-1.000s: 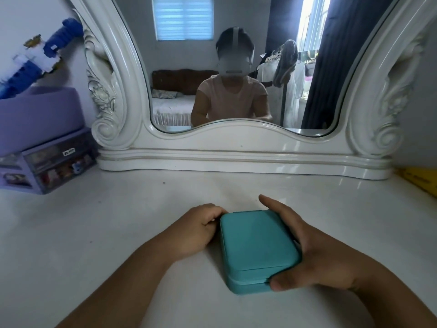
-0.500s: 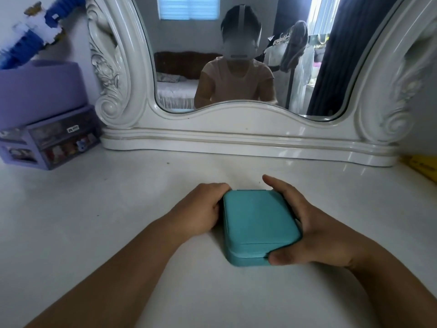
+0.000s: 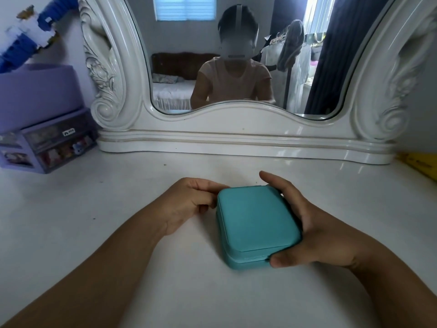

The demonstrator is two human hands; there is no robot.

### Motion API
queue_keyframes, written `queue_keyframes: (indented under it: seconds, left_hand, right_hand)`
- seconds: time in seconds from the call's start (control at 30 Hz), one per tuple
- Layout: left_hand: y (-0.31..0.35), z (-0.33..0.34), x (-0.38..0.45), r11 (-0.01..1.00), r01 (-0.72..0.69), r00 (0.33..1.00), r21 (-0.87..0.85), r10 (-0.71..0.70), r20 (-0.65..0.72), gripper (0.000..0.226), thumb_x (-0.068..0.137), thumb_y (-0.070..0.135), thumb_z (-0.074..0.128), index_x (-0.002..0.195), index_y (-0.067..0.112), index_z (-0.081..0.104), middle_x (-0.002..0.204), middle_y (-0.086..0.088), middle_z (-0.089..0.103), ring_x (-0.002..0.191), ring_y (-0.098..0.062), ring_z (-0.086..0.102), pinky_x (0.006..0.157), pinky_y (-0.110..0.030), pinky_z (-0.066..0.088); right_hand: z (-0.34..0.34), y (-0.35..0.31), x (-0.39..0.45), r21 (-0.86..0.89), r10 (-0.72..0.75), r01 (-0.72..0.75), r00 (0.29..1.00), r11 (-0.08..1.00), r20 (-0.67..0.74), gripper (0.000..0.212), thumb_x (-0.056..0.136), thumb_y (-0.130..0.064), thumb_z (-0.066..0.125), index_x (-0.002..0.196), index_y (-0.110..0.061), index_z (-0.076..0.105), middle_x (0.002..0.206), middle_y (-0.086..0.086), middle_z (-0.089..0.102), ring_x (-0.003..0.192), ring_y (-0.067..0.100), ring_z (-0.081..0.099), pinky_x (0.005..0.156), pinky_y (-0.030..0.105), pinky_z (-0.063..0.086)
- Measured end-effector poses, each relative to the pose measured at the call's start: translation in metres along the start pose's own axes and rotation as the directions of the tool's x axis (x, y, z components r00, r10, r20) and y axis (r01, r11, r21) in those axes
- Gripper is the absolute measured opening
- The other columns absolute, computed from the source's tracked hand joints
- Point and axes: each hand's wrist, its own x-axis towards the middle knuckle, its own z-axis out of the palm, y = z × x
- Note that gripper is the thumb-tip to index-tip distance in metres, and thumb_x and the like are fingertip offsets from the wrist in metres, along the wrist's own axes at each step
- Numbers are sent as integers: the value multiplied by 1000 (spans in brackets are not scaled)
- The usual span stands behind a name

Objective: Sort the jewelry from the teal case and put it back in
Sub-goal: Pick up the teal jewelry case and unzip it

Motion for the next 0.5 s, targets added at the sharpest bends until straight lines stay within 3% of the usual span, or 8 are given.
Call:
queue_keyframes:
  seconds: [0.07,0.17,0.3,0.4,0.5]
  left_hand:
    - [1,-1,0,999,-38,997,25,39,-59,42,76,-12,56,71,24,77,78,6,75,91,-17,65,89,-28,48]
    - [1,3,-3,981,-109,987,159,126,-99,27,76,-6,64,82,18,75,80,5,76,80,-8,70,71,-12,52]
    - [-1,7,-2,881,-154,943,448,266,-200,19,80,2,65,82,18,75,81,7,74,75,-2,68,73,-11,52]
    - [2,9,-4,869,-163,926,467,298,-232,17,79,3,66,80,18,74,78,9,72,71,0,66,68,-5,48]
    - [7,17,-13,845,-213,923,490,338,-182,21,79,4,66,75,24,70,75,10,70,67,2,64,62,-5,47]
  right_hand:
    - [2,0,1,-29,10,-10,1000,1000,4,115,49,-10,85,127,-64,21,129,-24,37,119,-3,43,96,25,48]
    - [3,3,2,-70,20,-22,999,997,-31,114,46,-16,86,127,-64,20,127,-25,36,118,-5,43,94,22,49]
    - [2,5,5,-133,15,-40,983,990,-184,111,42,-27,87,127,-61,23,121,-34,37,111,-14,42,85,8,46]
    - [0,7,8,-165,-13,-42,949,985,-316,108,39,-36,86,128,-55,28,120,-31,39,109,-13,43,78,5,45]
    - [-4,10,10,-231,-38,-79,886,970,-463,107,44,-38,88,132,-46,27,122,-21,39,112,0,44,85,14,39]
